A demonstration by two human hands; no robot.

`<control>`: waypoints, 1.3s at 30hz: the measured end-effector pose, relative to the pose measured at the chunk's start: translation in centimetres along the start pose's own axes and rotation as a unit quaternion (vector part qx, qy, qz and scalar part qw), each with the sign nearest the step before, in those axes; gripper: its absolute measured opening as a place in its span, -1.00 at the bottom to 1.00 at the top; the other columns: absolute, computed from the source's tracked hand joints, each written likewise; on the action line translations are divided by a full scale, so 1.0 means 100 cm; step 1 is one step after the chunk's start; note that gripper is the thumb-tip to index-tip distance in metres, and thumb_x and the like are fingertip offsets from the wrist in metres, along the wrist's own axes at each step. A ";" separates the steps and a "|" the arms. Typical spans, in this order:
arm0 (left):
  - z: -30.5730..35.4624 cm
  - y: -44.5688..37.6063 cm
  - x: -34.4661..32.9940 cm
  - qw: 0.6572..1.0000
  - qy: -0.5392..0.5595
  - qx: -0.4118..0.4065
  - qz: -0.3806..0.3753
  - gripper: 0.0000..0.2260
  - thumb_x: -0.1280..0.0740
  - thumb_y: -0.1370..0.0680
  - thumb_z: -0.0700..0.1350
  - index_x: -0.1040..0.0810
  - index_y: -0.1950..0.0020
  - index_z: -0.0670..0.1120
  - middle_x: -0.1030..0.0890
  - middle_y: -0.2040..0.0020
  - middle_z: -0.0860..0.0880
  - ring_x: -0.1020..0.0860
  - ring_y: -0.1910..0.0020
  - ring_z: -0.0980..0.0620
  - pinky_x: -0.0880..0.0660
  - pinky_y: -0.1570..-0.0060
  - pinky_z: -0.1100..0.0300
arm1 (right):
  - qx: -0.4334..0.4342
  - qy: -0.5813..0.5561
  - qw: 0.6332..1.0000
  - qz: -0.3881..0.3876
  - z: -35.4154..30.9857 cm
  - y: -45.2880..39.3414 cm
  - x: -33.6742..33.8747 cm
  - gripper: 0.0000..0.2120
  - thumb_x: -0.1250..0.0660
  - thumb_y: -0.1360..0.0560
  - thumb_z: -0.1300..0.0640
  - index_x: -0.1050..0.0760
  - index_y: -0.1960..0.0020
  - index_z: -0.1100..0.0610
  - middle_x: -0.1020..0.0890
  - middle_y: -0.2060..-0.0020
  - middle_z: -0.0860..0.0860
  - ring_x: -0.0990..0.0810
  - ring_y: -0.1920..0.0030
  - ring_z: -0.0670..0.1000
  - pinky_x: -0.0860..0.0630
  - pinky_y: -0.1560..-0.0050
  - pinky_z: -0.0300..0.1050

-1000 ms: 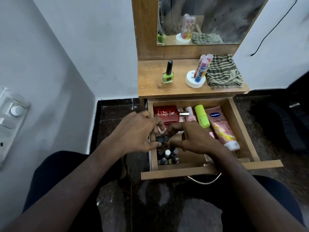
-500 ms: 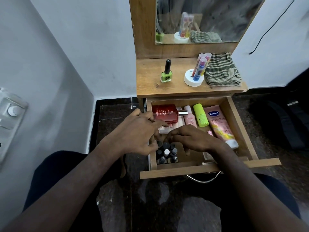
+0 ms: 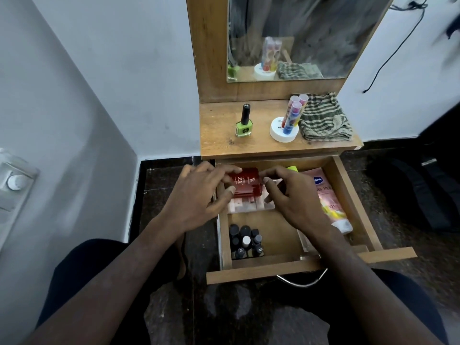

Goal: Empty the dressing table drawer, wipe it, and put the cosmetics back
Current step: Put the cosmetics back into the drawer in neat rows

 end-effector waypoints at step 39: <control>0.062 -0.011 -0.011 0.978 0.092 0.075 0.171 -0.67 -0.33 -0.58 0.32 -0.65 -0.26 0.24 -0.51 0.08 0.24 -0.51 0.14 0.21 -0.54 0.36 0.21 | 0.025 0.059 0.990 0.123 -0.016 0.037 0.045 -0.77 -0.59 -0.48 0.17 -0.66 -0.10 0.10 -0.63 0.14 -0.22 -0.58 0.19 -0.31 -0.47 0.13 -0.48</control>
Point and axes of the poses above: each hand's wrist, its own y-axis away from the middle knuckle, its own x-axis out of the back of the hand, z = x × y, the point moved 2 cm from there along -y, towards the middle knuckle
